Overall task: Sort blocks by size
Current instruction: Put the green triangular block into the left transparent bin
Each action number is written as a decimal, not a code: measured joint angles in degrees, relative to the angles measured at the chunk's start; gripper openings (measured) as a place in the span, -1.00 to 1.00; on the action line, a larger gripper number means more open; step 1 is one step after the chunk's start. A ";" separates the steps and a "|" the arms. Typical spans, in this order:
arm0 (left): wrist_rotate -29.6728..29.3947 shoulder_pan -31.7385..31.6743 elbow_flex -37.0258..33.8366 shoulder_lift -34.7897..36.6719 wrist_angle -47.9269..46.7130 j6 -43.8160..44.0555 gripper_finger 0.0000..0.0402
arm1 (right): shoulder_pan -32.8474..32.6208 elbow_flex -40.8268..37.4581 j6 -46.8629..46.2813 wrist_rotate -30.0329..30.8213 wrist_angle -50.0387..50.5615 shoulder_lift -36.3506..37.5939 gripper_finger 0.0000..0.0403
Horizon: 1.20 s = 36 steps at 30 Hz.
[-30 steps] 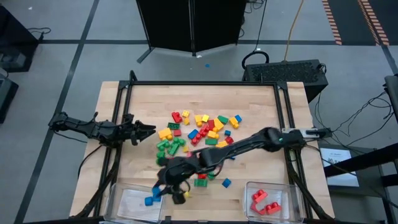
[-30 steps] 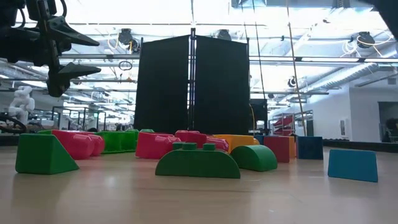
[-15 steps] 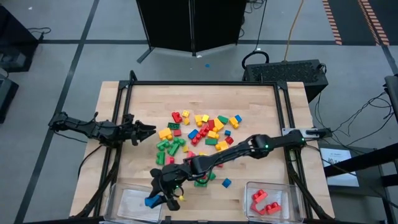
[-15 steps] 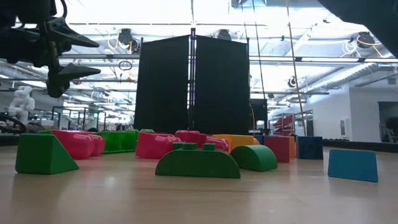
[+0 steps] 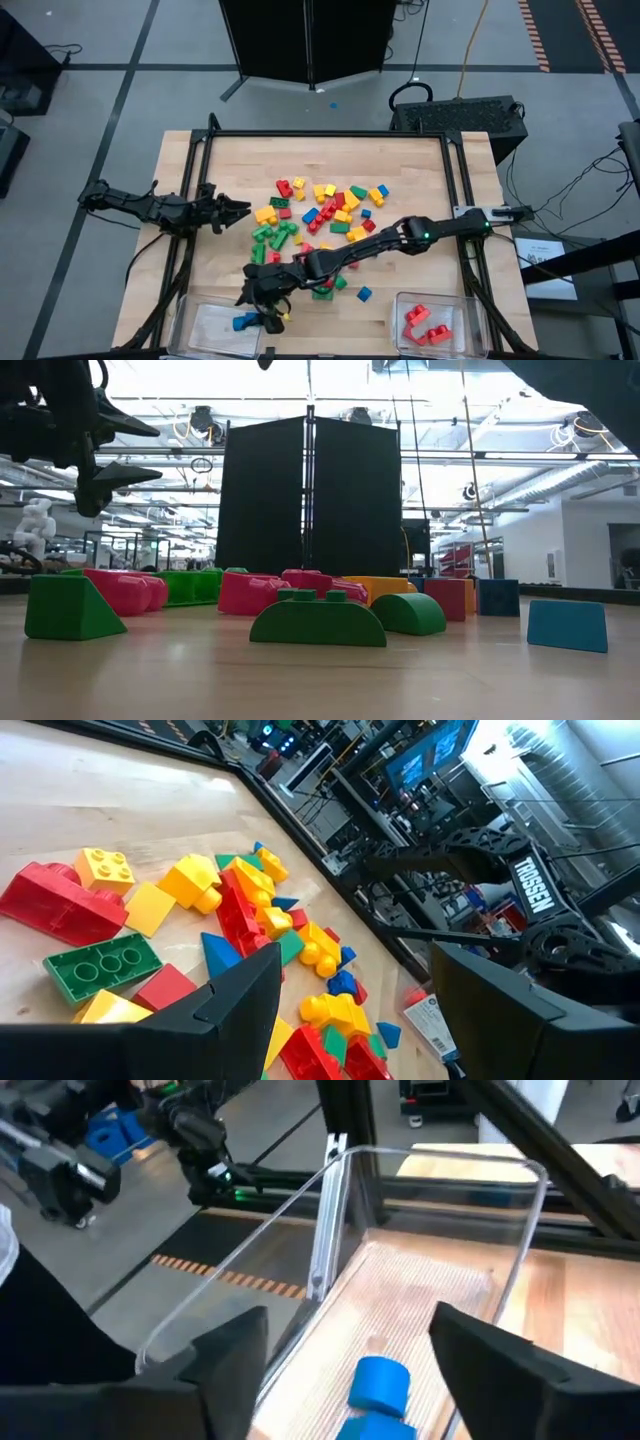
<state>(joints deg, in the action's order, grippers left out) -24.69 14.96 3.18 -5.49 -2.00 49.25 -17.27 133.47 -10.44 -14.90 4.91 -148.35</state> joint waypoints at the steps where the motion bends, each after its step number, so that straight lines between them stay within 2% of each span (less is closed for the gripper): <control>1: 0.00 0.00 0.00 0.00 -0.02 -0.02 0.27 | 0.15 0.27 -0.67 0.00 0.02 0.00 0.41; 5: 0.00 0.00 0.00 0.00 -0.03 -0.01 0.27 | 0.93 1.14 -4.58 -1.32 2.97 1.93 0.50; 9: 0.06 0.00 0.00 0.00 0.06 0.02 0.27 | 1.52 1.49 -6.69 -1.38 20.13 9.60 0.46; 13: 0.09 0.00 0.00 0.00 0.06 0.02 0.27 | 0.52 1.84 -1.36 7.18 41.75 14.87 0.42; 16: 0.09 0.00 0.00 0.00 0.10 0.02 0.27 | -1.02 1.34 0.27 10.71 48.52 13.63 0.41; 24: 0.09 0.00 0.00 0.00 -0.17 0.00 0.27 | -3.87 1.54 -1.35 19.68 41.05 6.39 0.41; 30: 0.11 0.00 0.00 0.00 -0.29 -0.02 0.27 | -4.38 1.55 -5.27 19.51 36.59 2.30 0.41; 36: 0.11 0.00 0.00 0.00 -0.68 -0.05 0.27 | -4.21 1.36 -7.95 23.10 36.67 -0.81 0.40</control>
<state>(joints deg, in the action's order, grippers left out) -24.58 14.96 3.18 -5.50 -2.68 49.20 -21.47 134.83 -18.39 8.21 41.58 -149.16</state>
